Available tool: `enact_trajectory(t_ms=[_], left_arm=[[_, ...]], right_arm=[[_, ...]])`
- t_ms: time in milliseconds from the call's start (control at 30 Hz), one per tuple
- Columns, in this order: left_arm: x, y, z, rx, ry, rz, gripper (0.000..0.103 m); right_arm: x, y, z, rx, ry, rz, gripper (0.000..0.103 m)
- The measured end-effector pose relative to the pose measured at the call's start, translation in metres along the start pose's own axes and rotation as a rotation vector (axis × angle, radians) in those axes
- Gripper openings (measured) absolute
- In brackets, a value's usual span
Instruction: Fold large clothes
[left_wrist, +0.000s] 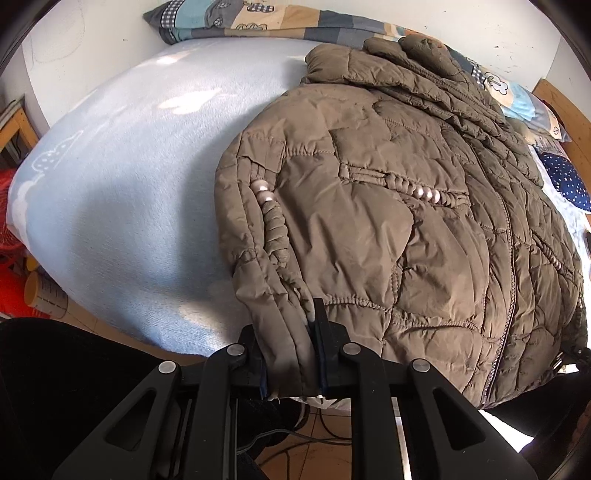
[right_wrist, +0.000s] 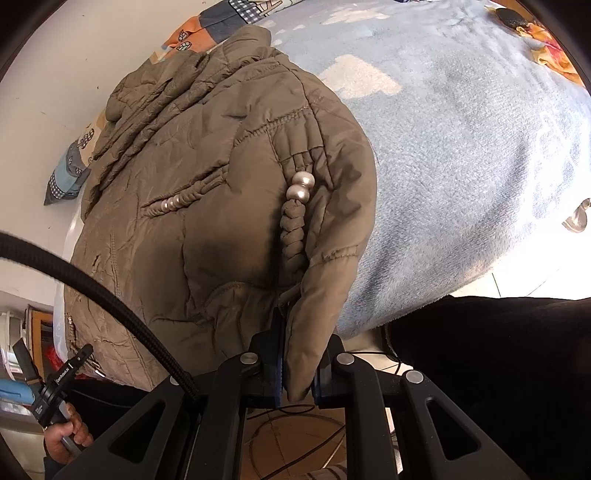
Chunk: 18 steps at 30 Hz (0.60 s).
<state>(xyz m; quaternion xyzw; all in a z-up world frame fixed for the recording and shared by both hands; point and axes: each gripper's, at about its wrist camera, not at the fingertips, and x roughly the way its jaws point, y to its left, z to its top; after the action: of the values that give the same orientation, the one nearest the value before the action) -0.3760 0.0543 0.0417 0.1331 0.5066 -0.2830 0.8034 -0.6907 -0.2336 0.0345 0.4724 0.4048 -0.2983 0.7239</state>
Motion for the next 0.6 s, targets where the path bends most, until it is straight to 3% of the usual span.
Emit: enact_trajectory(t_ms=[200, 600], left_arm=[[-0.01, 0.006, 0.006, 0.023, -0.043, 0.007, 0.018], [-0.031, 0.01, 0.008, 0.047, -0.116, 0.017, 0.018]], right_arm=[[-0.016, 0.004, 0.0, -0.011, -0.039, 0.066, 0.012], [-0.046, 0.008, 0.001, -0.06, -0.119, 0.108, 0.012]])
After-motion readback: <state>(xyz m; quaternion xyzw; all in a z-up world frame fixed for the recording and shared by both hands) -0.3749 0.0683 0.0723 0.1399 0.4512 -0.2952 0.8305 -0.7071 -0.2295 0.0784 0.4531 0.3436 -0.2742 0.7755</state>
